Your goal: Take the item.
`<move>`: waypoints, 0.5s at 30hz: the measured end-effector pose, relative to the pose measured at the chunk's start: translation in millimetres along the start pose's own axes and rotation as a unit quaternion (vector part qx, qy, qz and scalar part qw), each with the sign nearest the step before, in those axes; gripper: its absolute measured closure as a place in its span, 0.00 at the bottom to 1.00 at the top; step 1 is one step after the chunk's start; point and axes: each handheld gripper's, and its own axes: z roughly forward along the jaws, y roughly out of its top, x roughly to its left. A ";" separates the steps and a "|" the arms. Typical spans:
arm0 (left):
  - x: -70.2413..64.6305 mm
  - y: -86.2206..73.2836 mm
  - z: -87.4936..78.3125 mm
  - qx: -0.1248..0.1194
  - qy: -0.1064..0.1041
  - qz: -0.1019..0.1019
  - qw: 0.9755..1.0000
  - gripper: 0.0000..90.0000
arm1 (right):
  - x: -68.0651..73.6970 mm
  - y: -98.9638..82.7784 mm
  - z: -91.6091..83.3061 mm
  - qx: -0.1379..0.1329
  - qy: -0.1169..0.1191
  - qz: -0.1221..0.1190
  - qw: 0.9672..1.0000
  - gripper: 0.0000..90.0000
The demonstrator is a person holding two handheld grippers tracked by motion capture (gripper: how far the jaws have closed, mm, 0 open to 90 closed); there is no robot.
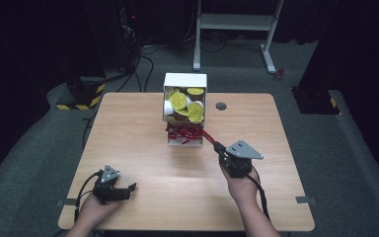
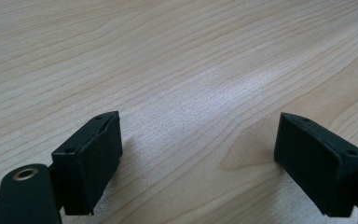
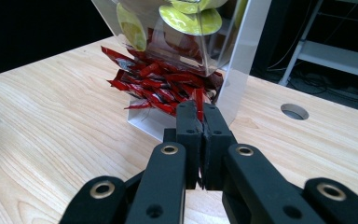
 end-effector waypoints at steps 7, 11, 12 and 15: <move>0.0 -0.1 -0.1 0.000 0.000 0.000 1.000 0.17 | -7.6 -4.2 -7.7 -0.003 -0.003 0.012 1.000 0.98; 0.0 -0.1 -0.1 0.000 0.000 0.000 1.000 0.17 | -10.9 -5.6 -11.1 -0.003 -0.008 0.013 1.000 0.98; 0.0 -0.1 -0.1 0.000 0.000 0.000 1.000 0.17 | -12.1 -6.0 -11.8 -0.003 -0.010 0.011 1.000 0.98; 0.1 -0.1 -0.1 0.000 0.000 0.000 1.000 0.17 | -15.2 -7.1 -14.3 -0.004 -0.015 0.014 1.000 0.98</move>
